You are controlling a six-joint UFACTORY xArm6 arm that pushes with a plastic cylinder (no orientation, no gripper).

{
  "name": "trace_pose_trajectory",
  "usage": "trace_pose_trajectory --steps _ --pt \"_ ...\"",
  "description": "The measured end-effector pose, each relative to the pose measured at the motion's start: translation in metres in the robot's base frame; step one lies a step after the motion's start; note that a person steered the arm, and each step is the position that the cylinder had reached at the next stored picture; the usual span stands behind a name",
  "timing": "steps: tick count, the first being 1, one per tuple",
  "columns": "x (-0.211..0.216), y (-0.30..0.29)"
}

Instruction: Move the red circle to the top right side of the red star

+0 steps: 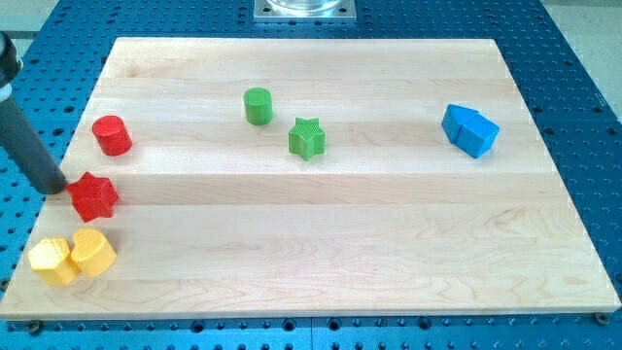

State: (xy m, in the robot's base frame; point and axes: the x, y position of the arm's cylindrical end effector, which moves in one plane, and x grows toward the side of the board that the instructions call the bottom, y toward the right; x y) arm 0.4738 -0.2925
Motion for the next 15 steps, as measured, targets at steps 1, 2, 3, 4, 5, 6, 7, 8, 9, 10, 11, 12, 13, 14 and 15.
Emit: trace_pose_trajectory --steps 1,2,3,4,5,6,7,8,9,10,11,12,13,14,15 --pt "-0.011 0.021" --pt "-0.006 0.047" --pt "0.037 0.047" --pt "0.014 0.009" --pt "0.004 -0.012" --pt "-0.057 0.001" --pt "-0.105 0.027" --pt "-0.137 0.027" --pt "-0.125 0.027" --pt "-0.119 0.027" --pt "-0.09 0.027" --pt "-0.078 0.027" --pt "-0.065 0.027" --pt "-0.045 0.027" --pt "-0.081 0.027"
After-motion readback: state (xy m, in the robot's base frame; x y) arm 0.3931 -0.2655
